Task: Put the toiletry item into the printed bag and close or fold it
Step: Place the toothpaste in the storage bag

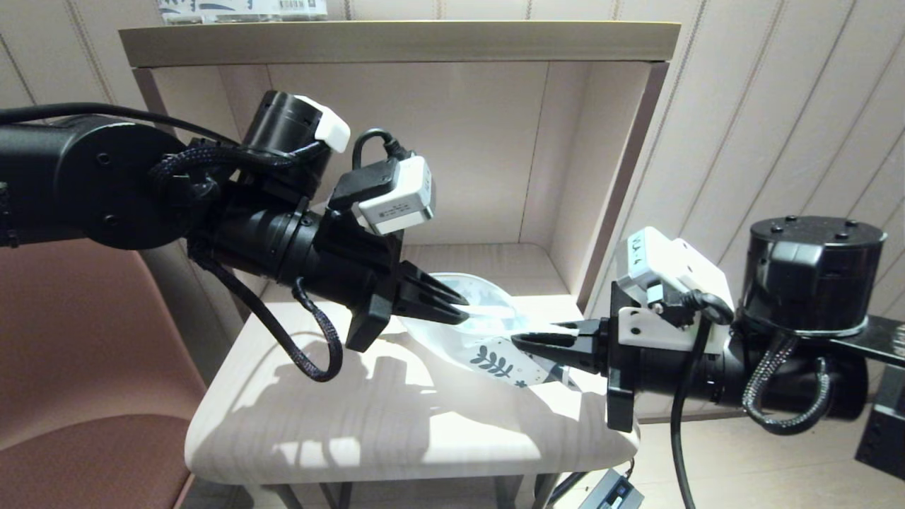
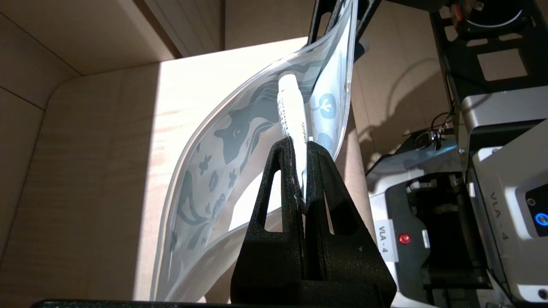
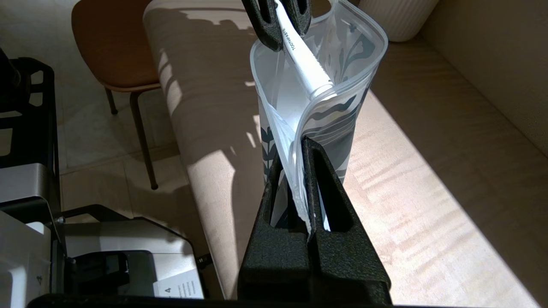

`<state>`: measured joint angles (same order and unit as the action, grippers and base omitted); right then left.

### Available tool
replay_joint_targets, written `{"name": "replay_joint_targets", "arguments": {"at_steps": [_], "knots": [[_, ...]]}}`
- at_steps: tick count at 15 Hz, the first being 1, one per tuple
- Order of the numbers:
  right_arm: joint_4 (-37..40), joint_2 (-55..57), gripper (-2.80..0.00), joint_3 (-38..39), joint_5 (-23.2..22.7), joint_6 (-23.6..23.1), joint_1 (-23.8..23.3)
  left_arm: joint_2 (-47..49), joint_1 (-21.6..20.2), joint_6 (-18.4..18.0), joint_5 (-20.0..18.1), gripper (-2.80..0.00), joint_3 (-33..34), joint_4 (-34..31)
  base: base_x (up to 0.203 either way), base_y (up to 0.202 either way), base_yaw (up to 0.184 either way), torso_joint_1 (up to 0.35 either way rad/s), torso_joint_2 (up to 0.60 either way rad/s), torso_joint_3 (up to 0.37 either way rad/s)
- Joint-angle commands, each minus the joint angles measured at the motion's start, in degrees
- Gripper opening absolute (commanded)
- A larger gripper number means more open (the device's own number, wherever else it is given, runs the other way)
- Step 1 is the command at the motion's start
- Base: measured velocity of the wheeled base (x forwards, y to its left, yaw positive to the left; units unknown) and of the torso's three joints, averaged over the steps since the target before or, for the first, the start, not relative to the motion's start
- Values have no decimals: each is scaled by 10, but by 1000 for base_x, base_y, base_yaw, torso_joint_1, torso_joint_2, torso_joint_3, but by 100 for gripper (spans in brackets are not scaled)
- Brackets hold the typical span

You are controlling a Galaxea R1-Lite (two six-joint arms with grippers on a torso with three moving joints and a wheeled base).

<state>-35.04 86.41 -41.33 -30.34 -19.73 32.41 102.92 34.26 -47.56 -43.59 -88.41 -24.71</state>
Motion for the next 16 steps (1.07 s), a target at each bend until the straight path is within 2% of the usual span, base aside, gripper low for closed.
{"name": "replay_joint_targets", "arguments": {"at_steps": [1,4,8,11,16], "knots": [[-2,1,-280,-2,-2,-1,0,-9,0,-9,3,-280,3,-7,0,0,0,0,0,0],[-4,1,-280,-2,-2,-1,2,-6,1,-23,15,-280,-5,-25,0,0,0,0,0,0],[-4,1,-280,2,-2,0,4,9,2,-60,75,-280,-56,-96,0,0,0,0,0,0],[-4,2,-280,4,-2,1,11,18,2,-69,130,-280,-91,-141,0,0,0,0,0,0],[-4,7,-280,0,-2,2,18,28,2,-70,135,-280,-99,-139,0,0,0,0,0,0]]}}
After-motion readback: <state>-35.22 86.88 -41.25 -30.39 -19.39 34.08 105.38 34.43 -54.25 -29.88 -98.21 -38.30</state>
